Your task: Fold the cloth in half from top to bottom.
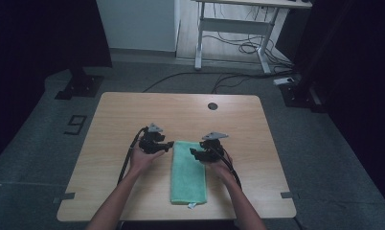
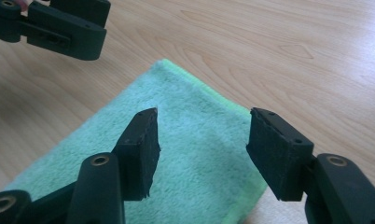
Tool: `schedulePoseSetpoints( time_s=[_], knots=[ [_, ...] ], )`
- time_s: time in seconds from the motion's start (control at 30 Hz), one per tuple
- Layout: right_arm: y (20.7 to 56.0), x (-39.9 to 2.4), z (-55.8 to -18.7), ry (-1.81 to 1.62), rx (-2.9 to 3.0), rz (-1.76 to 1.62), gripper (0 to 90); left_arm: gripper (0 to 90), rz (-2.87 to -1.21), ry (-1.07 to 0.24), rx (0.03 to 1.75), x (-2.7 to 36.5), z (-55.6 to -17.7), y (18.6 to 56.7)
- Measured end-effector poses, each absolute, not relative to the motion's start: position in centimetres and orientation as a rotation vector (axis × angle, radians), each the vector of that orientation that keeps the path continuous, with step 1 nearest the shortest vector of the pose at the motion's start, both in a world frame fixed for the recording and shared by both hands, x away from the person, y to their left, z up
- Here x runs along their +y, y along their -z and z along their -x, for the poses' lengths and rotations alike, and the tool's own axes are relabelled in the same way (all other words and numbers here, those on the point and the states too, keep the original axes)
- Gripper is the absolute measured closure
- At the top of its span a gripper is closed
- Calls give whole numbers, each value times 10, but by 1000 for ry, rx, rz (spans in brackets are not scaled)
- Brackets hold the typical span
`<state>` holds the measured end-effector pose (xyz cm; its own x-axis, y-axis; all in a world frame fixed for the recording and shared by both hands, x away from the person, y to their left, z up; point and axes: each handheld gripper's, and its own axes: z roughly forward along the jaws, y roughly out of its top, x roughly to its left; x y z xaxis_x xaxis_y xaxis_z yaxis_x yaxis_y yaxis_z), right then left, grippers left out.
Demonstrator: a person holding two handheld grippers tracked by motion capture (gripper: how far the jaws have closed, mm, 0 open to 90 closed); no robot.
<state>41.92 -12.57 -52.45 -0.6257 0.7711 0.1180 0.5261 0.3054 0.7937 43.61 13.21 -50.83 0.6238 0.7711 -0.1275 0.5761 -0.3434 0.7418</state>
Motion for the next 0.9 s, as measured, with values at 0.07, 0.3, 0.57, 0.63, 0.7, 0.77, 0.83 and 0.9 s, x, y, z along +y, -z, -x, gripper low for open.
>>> schedulePoseSetpoints(
  time_s=[0.07, 0.3, 0.57, 0.63, 0.7, 0.77, 0.83, 0.9],
  knots=[
    [524, -127, -422, -1216, 2291, -1181, 422, 459, -2069, -312, 1054, 132, -439, 508],
    [523, -132, -432, -1216, 2264, -1197, 420, 464, -2062, -295, 1081, 130, -448, 508],
    [534, -136, -441, -1191, 2258, -1247, 437, 482, -2077, -270, 1096, 121, -456, 519],
    [535, -139, -444, -1195, 2248, -1261, 443, 489, -2079, -260, 1097, 116, -458, 520],
    [536, -142, -446, -1197, 2238, -1276, 446, 490, -2089, -256, 1098, 112, -460, 522],
    [537, -144, -447, -1201, 2231, -1283, 448, 498, -2098, -254, 1099, 109, -463, 524],
    [536, -146, -448, -1213, 2228, -1294, 448, 514, -2096, -256, 1110, 107, -465, 527],
    [535, -148, -448, -1221, 2227, -1300, 448, 518, -2104, -250, 1117, 106, -467, 530]
  ],
)
